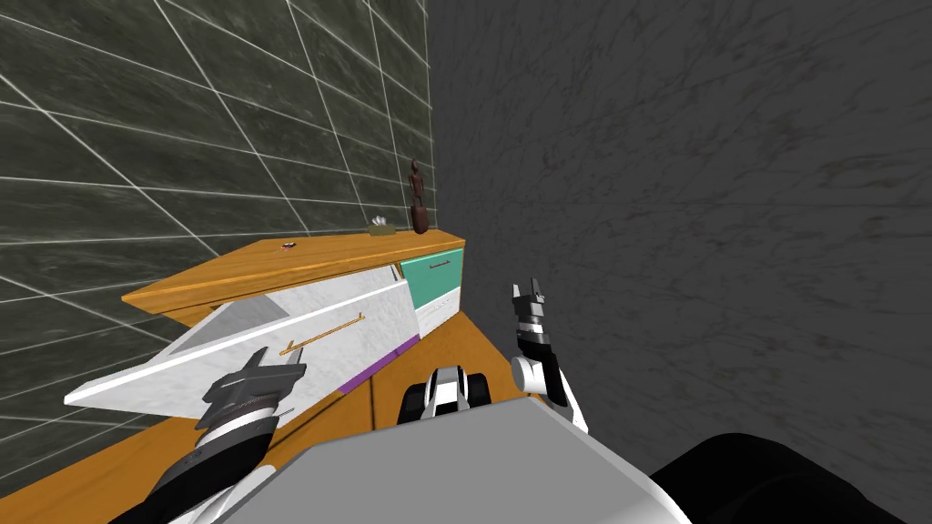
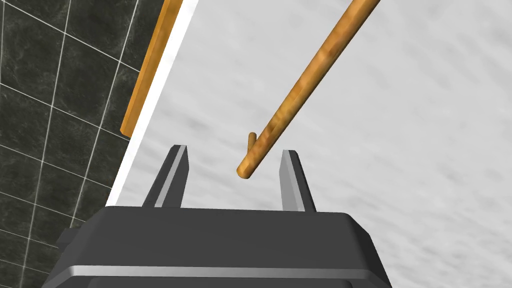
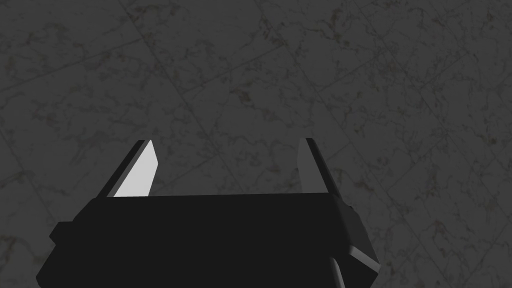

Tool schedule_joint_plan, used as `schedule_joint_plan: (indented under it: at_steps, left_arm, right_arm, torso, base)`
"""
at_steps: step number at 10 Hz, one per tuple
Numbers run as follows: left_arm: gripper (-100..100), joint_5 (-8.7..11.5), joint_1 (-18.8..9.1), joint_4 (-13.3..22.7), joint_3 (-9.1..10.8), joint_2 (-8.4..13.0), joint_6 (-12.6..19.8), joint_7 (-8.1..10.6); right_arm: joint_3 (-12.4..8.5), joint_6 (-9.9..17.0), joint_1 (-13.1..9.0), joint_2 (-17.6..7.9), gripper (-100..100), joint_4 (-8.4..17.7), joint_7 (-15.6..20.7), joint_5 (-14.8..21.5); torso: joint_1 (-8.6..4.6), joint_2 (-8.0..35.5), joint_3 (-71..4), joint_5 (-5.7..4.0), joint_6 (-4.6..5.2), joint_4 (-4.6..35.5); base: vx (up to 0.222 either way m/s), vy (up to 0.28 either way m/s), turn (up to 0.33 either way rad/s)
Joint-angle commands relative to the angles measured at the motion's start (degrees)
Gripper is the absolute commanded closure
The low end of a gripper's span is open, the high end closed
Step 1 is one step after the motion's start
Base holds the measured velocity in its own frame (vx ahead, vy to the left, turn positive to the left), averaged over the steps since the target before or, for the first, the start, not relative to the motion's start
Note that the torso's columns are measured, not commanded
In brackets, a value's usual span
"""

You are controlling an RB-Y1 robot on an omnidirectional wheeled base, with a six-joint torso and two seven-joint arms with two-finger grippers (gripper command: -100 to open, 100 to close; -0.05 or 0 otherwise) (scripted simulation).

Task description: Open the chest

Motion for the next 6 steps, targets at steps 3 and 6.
schedule_joint_plan:
  at_steps: [3,6]
  left_arm:
    - [-100,1.72,4.60,-6.97,1.10,-0.36,3.17,0.89]
    - [-100,2.79,7.40,-11.13,1.81,-0.52,5.08,1.44]
  right_arm:
    - [0.00,0.00,0.01,0.00,0,0.00,0.00,0.00]
    - [0.00,0.00,0.01,0.00,0,0.00,0.00,0.00]
  torso:
    - [-0.06,0.12,0.11,0.08,0.07,-0.02]
    - [-0.17,0.33,0.20,0.00,0.03,0.07]
  base:
    - [0.047,0.004,0.000]
    - [0.034,0.004,-0.004]
